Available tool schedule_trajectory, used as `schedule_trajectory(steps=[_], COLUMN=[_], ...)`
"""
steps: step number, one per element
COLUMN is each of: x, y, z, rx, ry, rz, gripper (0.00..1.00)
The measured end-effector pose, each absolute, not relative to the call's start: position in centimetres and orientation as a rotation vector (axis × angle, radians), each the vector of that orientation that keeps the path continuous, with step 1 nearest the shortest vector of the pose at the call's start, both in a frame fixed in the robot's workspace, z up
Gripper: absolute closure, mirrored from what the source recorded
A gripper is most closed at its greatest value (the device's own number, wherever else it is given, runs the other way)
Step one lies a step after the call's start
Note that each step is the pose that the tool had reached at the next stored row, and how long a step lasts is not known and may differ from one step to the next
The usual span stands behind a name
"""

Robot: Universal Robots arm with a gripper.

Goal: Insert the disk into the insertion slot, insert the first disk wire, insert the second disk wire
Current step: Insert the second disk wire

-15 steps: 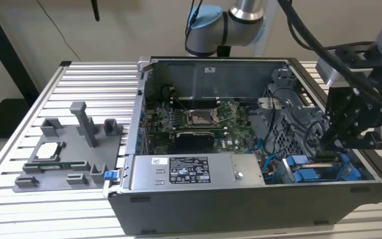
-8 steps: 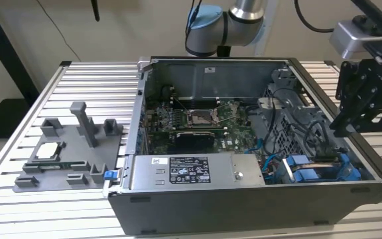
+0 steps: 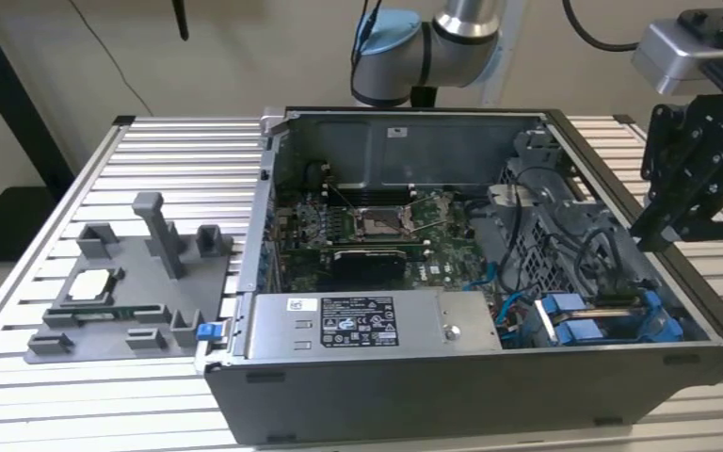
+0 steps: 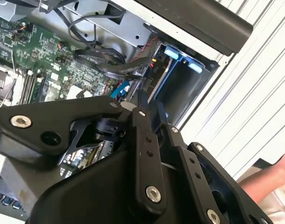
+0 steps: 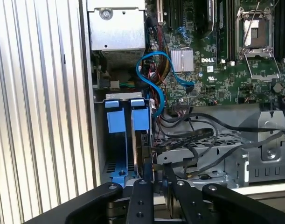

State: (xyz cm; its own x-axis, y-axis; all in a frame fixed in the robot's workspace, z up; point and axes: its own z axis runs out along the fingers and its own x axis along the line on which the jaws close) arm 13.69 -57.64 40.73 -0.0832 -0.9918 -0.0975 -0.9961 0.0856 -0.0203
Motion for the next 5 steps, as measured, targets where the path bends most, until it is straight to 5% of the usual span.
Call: schedule_trajectory(steps=[5], x=[13.69], y=[-57.64], z=[40.76], rx=[-2.067], ry=[2.25], rz=[0.078], gripper=[0.0])
